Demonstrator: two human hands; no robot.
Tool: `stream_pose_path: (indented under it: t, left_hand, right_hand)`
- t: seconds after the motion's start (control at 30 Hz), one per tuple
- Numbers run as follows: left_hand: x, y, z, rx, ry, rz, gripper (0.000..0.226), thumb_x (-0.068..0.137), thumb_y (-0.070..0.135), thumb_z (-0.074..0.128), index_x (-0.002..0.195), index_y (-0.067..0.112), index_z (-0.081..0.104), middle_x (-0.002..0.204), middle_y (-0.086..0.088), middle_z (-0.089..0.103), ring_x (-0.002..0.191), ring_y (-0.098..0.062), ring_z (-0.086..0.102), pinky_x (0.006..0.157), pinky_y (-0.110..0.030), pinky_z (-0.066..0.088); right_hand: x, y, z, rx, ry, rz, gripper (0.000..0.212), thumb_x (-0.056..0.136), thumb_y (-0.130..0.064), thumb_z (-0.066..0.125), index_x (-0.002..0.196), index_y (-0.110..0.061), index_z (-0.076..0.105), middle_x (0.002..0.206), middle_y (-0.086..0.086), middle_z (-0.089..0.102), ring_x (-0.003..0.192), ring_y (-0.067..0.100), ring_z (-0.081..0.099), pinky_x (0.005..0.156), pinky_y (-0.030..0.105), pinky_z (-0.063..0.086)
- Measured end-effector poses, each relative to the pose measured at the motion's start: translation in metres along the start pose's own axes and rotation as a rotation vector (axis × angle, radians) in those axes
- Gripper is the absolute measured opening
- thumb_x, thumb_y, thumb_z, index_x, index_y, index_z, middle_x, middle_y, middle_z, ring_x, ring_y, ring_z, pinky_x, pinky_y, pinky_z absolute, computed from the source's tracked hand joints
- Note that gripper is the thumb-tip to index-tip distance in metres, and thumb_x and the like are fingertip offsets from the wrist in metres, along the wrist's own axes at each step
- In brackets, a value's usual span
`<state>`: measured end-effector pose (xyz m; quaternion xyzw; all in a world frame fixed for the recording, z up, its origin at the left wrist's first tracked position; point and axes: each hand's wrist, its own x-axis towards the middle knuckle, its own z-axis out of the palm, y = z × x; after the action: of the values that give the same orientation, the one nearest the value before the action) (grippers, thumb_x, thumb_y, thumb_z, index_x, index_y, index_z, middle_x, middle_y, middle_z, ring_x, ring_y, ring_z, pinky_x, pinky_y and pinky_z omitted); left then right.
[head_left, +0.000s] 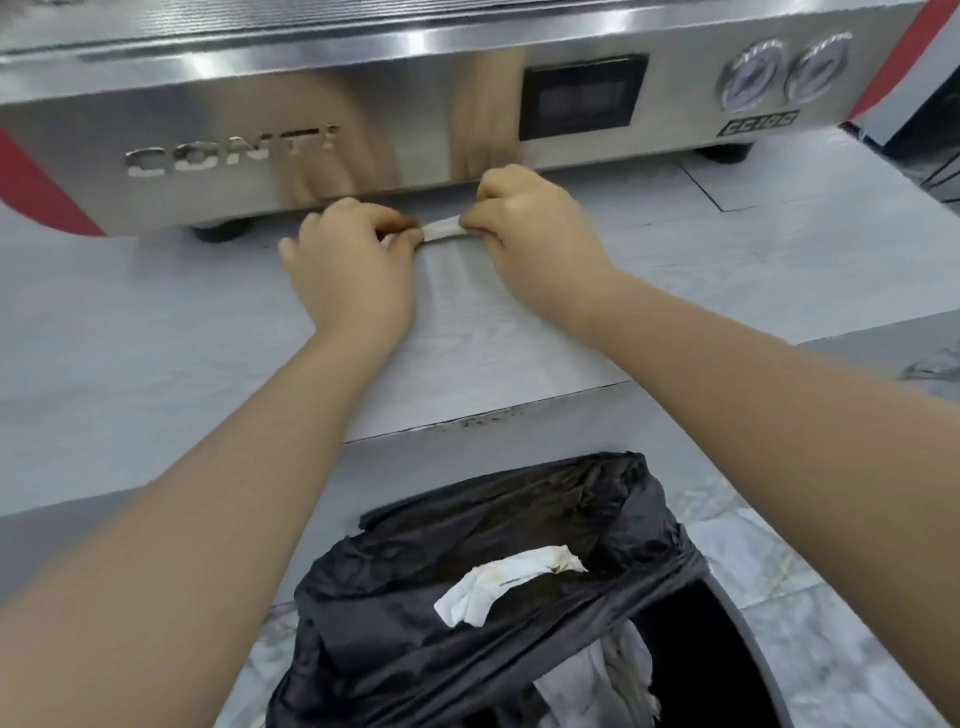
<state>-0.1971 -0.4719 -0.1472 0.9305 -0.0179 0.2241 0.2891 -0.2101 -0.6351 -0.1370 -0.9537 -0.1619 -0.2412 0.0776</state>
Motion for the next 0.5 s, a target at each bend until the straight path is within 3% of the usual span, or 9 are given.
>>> stream_pose_path:
  t: [0.27,0.5]
  left_hand:
    - [0.02,0.005,0.005,-0.06,-0.104,-0.237,0.014,0.079,0.05,0.074,0.087,0.039,0.076,0.103,0.013,0.074,0.109,-0.018,0.059,0.095,-0.036,0.025]
    - [0.012,0.005,0.0,-0.104,-0.187,-0.134,0.01,0.078,0.05,0.076,0.077,0.041,0.072,0.09,0.022,0.07,0.107,-0.006,0.06,0.105,-0.039,0.024]
  right_hand:
    - [0.009,0.018,0.013,0.088,-0.081,-0.007,0.022,0.083,0.001,0.054,0.088,-0.007,0.073,0.091,0.01,0.059,0.084,0.03,0.056,0.068,0.043,0.052]
    - [-0.005,0.034,-0.005,0.305,-0.083,-0.071,0.022,0.085,0.0,0.058,0.092,-0.009,0.077,0.09,0.009,0.065,0.085,0.024,0.06,0.078,0.039,0.049]
